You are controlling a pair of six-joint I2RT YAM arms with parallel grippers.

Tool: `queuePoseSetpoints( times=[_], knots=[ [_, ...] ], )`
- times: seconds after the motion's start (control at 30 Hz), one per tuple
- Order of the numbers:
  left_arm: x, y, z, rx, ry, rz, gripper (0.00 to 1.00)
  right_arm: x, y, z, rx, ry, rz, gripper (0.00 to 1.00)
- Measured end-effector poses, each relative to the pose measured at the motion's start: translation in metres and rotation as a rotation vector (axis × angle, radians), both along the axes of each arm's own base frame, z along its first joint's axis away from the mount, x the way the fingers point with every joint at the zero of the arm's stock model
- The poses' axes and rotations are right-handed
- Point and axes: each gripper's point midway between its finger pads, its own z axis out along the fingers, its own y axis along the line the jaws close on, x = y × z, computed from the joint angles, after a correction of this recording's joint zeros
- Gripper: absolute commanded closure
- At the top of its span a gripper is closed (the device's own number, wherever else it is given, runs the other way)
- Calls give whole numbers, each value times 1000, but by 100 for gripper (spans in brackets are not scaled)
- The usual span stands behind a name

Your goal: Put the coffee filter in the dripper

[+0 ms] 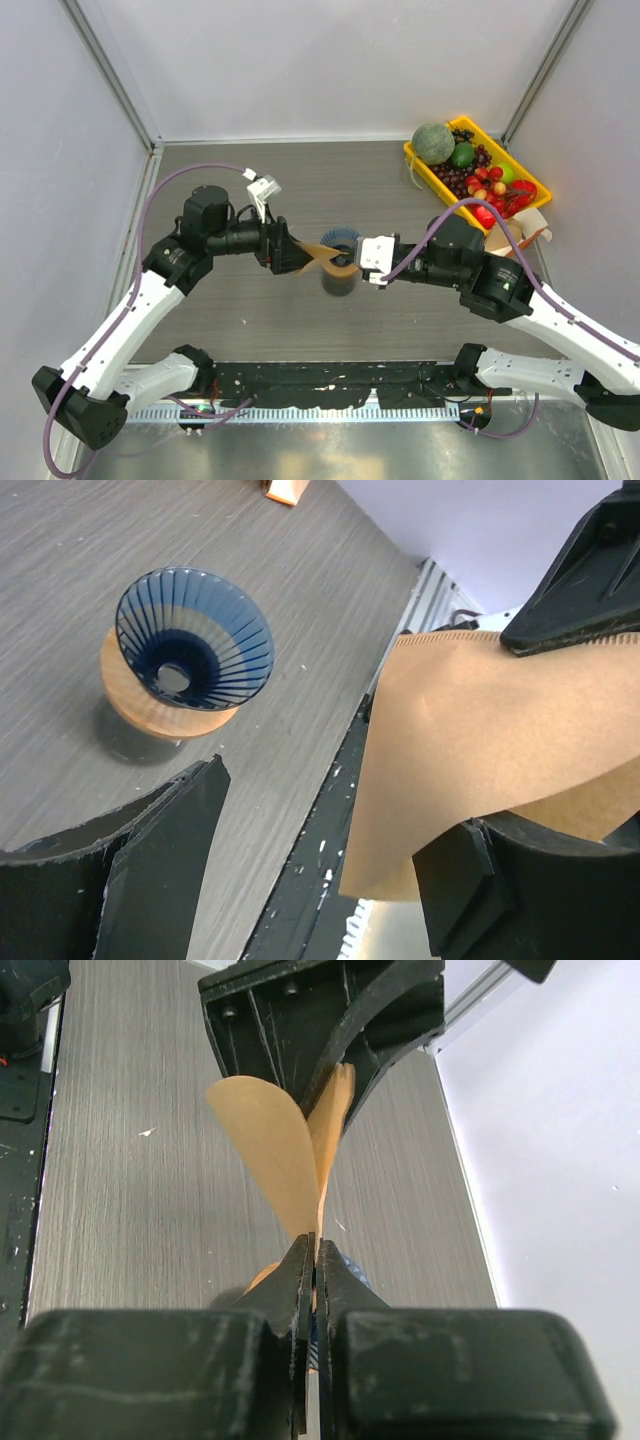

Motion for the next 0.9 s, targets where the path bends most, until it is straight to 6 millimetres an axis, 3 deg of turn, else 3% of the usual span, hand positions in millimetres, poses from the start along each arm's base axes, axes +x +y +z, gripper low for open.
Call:
queuePoseSetpoints(
  times=[0.2, 0.63, 0.73, 0.9],
  knots=[
    [2, -9, 4, -116, 93, 2, 30, 1, 3, -5, 7, -8, -6, 95],
    [0, -22, 17, -267, 225, -27, 31, 8, 10, -10, 26, -42, -57, 95],
    [0, -23, 16, -272, 239, -28, 37, 9, 10, -9, 29, -47, -65, 95],
    [0, -24, 17, -281, 249, -34, 61, 10, 10, -7, 39, -52, -71, 95]
  ],
)
